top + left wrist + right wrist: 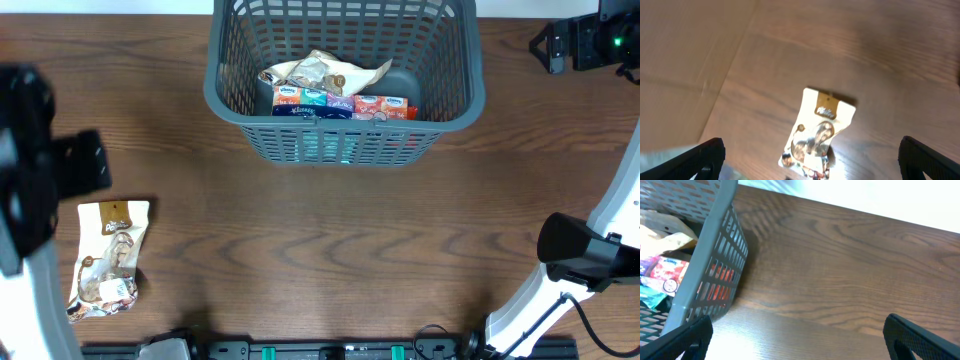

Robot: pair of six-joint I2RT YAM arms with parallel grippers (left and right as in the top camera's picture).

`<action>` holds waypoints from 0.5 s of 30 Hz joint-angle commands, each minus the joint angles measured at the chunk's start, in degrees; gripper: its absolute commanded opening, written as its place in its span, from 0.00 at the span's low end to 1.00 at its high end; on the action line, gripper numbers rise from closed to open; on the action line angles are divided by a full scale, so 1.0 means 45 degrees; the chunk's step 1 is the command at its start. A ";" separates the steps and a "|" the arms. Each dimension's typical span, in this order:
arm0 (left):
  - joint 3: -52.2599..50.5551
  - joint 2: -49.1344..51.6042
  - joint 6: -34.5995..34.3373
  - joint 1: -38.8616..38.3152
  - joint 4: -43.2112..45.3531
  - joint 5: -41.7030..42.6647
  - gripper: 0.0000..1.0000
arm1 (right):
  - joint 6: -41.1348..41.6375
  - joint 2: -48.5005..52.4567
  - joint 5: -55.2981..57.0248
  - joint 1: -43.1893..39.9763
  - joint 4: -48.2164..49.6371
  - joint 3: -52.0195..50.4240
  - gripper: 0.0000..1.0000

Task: Pack container
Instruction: 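Grasp the brown-labelled PawTree treat pouch with the left gripper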

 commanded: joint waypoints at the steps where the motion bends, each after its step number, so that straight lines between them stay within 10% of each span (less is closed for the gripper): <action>1: -0.1583 -0.1331 -0.0860 0.0593 -0.0058 -0.0107 0.99 | -0.0141 -0.0253 -0.0160 0.0024 0.0058 -0.0039 0.99; 15: -0.8864 -0.5848 -0.2152 0.0685 0.0840 0.0019 0.99 | -0.0141 -0.0253 -0.0160 0.0024 0.0087 -0.0039 0.99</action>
